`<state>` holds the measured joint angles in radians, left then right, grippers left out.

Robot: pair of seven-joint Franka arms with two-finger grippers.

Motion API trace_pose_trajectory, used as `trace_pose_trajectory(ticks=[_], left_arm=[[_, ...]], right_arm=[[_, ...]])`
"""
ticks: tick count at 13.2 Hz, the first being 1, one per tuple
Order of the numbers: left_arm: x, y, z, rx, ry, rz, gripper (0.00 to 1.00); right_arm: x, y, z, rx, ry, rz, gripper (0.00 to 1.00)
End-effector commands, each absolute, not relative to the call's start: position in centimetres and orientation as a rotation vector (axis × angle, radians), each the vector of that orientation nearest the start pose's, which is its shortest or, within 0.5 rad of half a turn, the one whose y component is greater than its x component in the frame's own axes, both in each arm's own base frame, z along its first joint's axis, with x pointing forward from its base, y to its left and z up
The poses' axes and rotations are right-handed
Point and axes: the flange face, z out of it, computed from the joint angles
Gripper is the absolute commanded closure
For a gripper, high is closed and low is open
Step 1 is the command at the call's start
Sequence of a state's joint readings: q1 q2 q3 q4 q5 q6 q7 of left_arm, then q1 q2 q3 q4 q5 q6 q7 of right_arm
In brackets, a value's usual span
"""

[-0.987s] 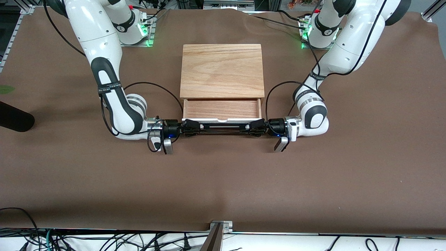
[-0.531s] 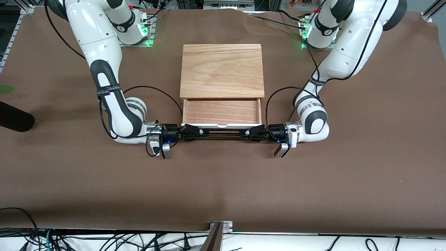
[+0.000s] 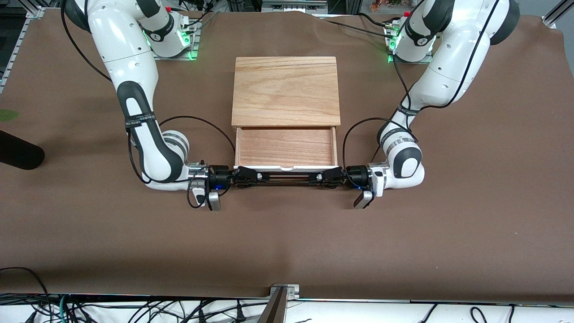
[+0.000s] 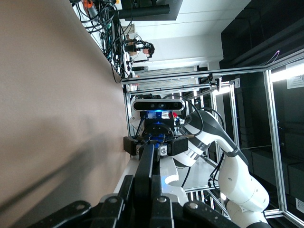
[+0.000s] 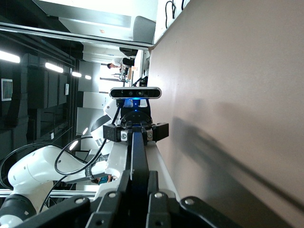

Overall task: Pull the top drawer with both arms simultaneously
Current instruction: 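Pull the handle outward from the box with both grippers together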

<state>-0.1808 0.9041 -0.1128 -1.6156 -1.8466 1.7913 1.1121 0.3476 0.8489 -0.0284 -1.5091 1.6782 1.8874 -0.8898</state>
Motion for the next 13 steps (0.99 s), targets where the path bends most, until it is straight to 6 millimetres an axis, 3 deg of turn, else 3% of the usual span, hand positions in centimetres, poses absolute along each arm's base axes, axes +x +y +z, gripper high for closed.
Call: trace_pose_trajectory(ticks=[1,2,3,5,7,8,10,13], left_arm=[[60.7,-23.3,5.2,1.707,0.029,0.157,1.00],[60.2,-23.2,4.8,1.712,0.036,0.145,0.94],[59.8,-23.2,4.6,1.716,0.042,0.135,0.74],[58.6,-22.8,3.8,1.727,0.053,0.118,0.46],[57.7,-22.6,3.4,1.735,0.060,0.106,0.28],[57.3,-22.5,3.2,1.740,0.064,0.100,0.03],[56.8,-22.1,3.7,1.747,0.076,0.096,0.00],[58.3,-21.6,6.4,1.734,0.104,0.096,0.00]], right_arm=[[70.5,25.6,27.8,-1.603,-0.077,-0.197,1.00],[70.5,25.6,27.7,-1.603,-0.077,-0.197,1.00],[70.5,25.6,27.6,-1.604,-0.076,-0.196,1.00],[70.6,25.5,27.6,-1.604,-0.075,-0.197,1.00],[70.6,25.4,27.7,-1.603,-0.076,-0.198,1.00],[70.5,25.5,27.6,-1.601,-0.076,-0.195,1.00],[70.6,25.5,27.7,-1.600,-0.078,-0.196,1.00],[70.6,25.5,27.7,-1.600,-0.079,-0.196,1.00]])
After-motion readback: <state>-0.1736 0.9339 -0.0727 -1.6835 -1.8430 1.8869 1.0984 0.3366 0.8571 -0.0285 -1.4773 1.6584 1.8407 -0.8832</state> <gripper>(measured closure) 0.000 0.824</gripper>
